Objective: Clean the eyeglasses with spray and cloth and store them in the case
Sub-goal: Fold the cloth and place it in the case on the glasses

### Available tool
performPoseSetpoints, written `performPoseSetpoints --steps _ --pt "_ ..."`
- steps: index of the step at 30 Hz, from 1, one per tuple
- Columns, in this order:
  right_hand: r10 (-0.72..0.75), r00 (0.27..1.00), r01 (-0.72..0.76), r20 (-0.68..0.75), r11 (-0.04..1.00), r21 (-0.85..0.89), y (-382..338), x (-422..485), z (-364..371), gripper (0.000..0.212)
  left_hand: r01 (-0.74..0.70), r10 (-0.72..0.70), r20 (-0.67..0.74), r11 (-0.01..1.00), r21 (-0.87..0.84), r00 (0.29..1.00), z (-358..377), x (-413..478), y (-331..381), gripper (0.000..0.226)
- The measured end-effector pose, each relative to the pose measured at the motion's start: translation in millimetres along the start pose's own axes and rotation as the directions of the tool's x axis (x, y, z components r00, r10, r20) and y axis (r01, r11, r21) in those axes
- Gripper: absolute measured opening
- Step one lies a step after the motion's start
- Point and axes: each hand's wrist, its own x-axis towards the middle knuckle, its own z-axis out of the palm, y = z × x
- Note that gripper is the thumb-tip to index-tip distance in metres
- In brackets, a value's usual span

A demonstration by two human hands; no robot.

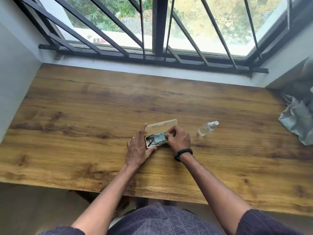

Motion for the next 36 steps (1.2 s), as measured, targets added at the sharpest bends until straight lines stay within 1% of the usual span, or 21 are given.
performPoseSetpoints --steps 3,6,8,11,13,14,17,20,22,28,30,34,36 --pt "-0.003 1.000 0.004 -0.020 0.998 0.069 6 -3 -7 0.014 -0.010 0.010 0.026 1.000 0.009 1.000 -2 6 -5 0.123" --pt "-0.039 0.995 0.049 -0.088 0.993 0.110 22 -9 -17 0.023 -0.040 0.039 0.025 0.999 0.011 0.999 -6 12 -7 0.125" --pt "-0.097 0.992 0.103 -0.078 0.993 0.064 35 -9 -23 0.043 -0.065 0.065 0.036 0.998 0.014 0.997 -8 16 -10 0.125" --pt "-0.172 0.982 0.174 0.077 0.984 -0.024 46 -5 -31 0.094 -0.103 0.101 0.061 0.994 0.038 0.993 -12 21 -13 0.126" --pt "-0.199 0.965 0.215 0.173 0.973 -0.079 47 0 -33 0.121 -0.122 0.117 0.076 0.991 0.062 0.990 -14 24 -14 0.126" --pt "-0.218 0.954 0.243 0.204 0.964 -0.105 46 3 -33 0.129 -0.127 0.121 0.087 0.990 0.068 0.989 -14 26 -14 0.126" --pt "-0.267 0.924 0.322 0.275 0.930 -0.177 44 15 -32 0.138 -0.151 0.145 0.088 0.986 0.065 0.985 -14 30 -15 0.127" --pt "-0.278 0.899 0.367 0.340 0.900 -0.234 42 21 -33 0.137 -0.166 0.160 0.087 0.985 0.058 0.983 -14 33 -17 0.126" --pt "-0.291 0.892 0.388 0.345 0.886 -0.254 44 22 -32 0.132 -0.178 0.172 0.089 0.982 0.064 0.981 -16 34 -17 0.124" --pt "-0.362 0.892 0.430 0.270 0.863 -0.263 50 16 -27 0.109 -0.238 0.233 0.058 0.966 0.104 0.971 -17 36 -18 0.119" --pt "-0.392 0.887 0.449 0.243 0.854 -0.262 51 13 -26 0.105 -0.252 0.248 0.049 0.960 0.118 0.967 -16 36 -21 0.116" --pt "-0.459 0.866 0.499 0.200 0.825 -0.266 53 9 -27 0.100 -0.278 0.274 0.049 0.954 0.114 0.960 -15 34 -26 0.099" --pt "-0.473 0.858 0.513 0.200 0.813 -0.276 54 8 -26 0.092 -0.299 0.297 0.041 0.946 0.128 0.954 -15 33 -28 0.089"
